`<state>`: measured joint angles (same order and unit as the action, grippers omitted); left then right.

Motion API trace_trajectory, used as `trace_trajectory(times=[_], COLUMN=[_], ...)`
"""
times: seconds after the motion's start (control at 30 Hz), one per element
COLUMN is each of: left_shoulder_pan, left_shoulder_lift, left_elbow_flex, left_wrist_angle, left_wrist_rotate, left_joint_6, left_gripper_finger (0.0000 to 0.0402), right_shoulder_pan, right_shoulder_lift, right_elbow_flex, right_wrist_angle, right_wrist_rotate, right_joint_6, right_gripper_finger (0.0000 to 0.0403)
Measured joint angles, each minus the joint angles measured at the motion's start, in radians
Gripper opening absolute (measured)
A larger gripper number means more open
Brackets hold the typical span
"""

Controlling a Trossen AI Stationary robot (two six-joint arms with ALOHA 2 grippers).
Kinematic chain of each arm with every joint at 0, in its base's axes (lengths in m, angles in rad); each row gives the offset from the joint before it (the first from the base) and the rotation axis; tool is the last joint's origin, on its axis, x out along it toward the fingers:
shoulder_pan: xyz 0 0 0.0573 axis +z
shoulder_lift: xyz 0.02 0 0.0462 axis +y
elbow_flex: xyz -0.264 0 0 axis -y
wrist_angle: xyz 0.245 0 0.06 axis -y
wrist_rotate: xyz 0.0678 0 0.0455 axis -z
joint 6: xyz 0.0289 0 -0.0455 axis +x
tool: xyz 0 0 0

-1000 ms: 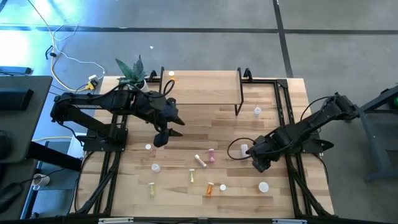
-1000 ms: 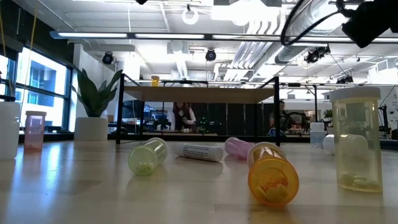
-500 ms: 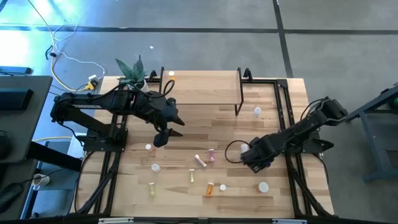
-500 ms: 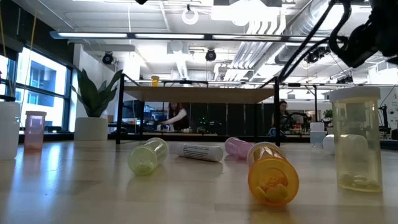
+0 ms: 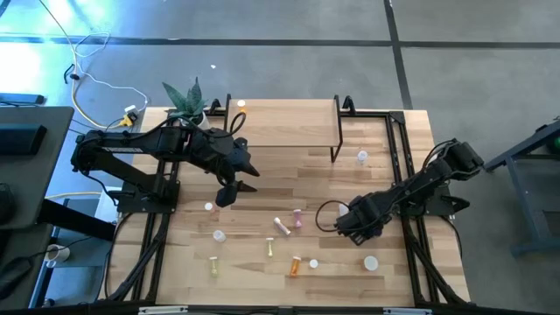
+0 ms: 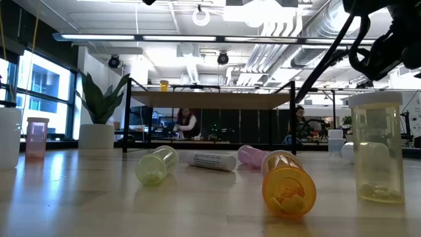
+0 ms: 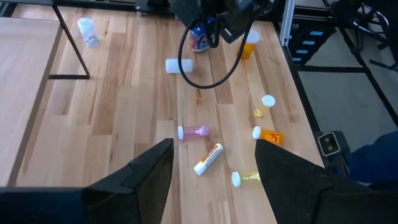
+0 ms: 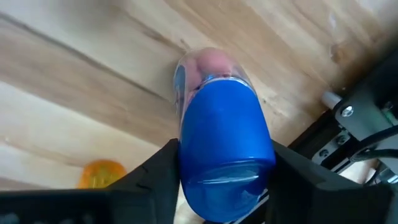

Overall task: Pick and place medicine bottles onto shelf by color
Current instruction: Put the blue pill bottle on the shelf

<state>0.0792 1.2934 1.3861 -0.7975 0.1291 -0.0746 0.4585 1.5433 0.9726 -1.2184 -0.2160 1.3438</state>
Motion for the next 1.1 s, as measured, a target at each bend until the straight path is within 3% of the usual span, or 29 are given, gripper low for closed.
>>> trace_trajectory(times=[0.23,0.47,0.83,1.1], left_shoulder_pan=[0.02,0.083,0.179,0.237], left_shoulder_lift=[0.0,0.0,0.0,0.0], left_elbow_flex=[0.0,0.0,0.0,0.0], left_wrist_angle=[-0.016,-0.039,-0.047,-0.043], left_wrist_rotate=[0.021,0.024,0.017,0.012], left_joint_6=[0.026,0.026,0.04,0.052], left_gripper_finger=[0.0216,0.0216,0.0216,0.0216], right_shoulder_pan=[-0.007,-0.062,-0.194,-0.368], right_shoulder_lift=[-0.02,-0.029,-0.029,-0.028], right_elbow_flex=[0.012,0.12,0.353,0.545], right_wrist_angle=[0.003,-0.019,-0.108,-0.205], right_wrist_rotate=[-0.064,-0.063,0.062,0.175], right_joint_6=[0.013,0.018,-0.049,-0.285], right_gripper_finger=[0.0164,0.0164,0.0164,0.0164])
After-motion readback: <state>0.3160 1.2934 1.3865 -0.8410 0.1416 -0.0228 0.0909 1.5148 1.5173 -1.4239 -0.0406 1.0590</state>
